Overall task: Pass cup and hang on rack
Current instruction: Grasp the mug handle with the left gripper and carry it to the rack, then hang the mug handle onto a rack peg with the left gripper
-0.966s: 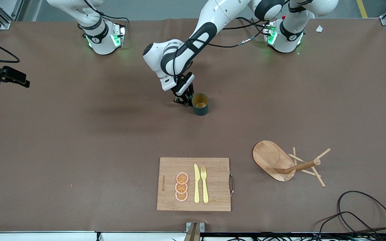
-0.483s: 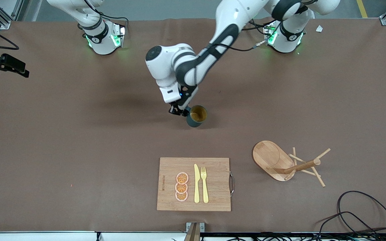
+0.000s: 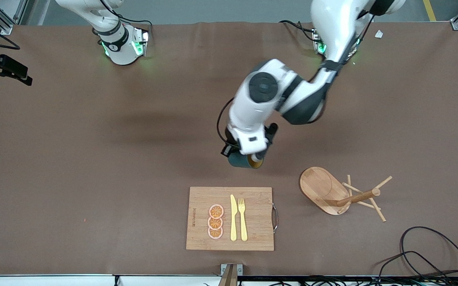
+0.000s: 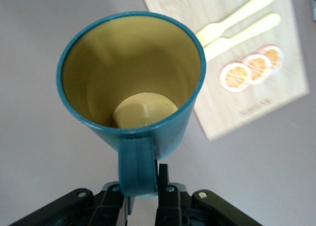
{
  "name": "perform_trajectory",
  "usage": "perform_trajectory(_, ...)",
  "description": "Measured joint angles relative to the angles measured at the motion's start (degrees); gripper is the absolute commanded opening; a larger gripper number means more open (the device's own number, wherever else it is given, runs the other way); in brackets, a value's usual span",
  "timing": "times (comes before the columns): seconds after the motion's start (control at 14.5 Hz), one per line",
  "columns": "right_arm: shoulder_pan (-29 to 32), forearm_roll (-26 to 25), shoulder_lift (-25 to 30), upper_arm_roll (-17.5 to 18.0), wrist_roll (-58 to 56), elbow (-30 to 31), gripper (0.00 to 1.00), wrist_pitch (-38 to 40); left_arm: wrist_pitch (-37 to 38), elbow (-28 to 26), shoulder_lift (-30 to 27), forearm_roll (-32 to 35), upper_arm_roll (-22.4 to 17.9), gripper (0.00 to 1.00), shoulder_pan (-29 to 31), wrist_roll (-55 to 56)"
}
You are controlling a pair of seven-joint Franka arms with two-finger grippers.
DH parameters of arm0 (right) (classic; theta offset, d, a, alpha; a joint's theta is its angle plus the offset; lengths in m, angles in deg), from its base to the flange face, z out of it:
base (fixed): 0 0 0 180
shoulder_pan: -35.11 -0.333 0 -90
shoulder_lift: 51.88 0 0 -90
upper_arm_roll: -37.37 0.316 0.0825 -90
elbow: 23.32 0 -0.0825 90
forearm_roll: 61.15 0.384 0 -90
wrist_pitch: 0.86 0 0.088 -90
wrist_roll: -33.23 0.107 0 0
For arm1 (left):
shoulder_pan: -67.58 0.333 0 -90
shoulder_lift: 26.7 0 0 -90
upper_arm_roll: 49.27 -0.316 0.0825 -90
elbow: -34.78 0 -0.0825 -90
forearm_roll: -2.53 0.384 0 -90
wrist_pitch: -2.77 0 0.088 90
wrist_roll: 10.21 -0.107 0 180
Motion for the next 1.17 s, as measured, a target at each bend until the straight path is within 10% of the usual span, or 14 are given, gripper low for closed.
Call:
perform_trajectory(0.62, 0.18, 0.06, 1.26, 0.03, 1.41, 0.11, 1.0, 0.22, 6.04, -3.38, -4.62, -36.8, 3.33, 0.01, 21.43, -29.14)
perform_trajectory(1.17, 0.18, 0.17, 1.26, 0.11, 1.75, 0.11, 1.0, 0.1, 18.16, -11.44, -4.64, -46.52, 6.11, 0.01, 37.91, -53.95)
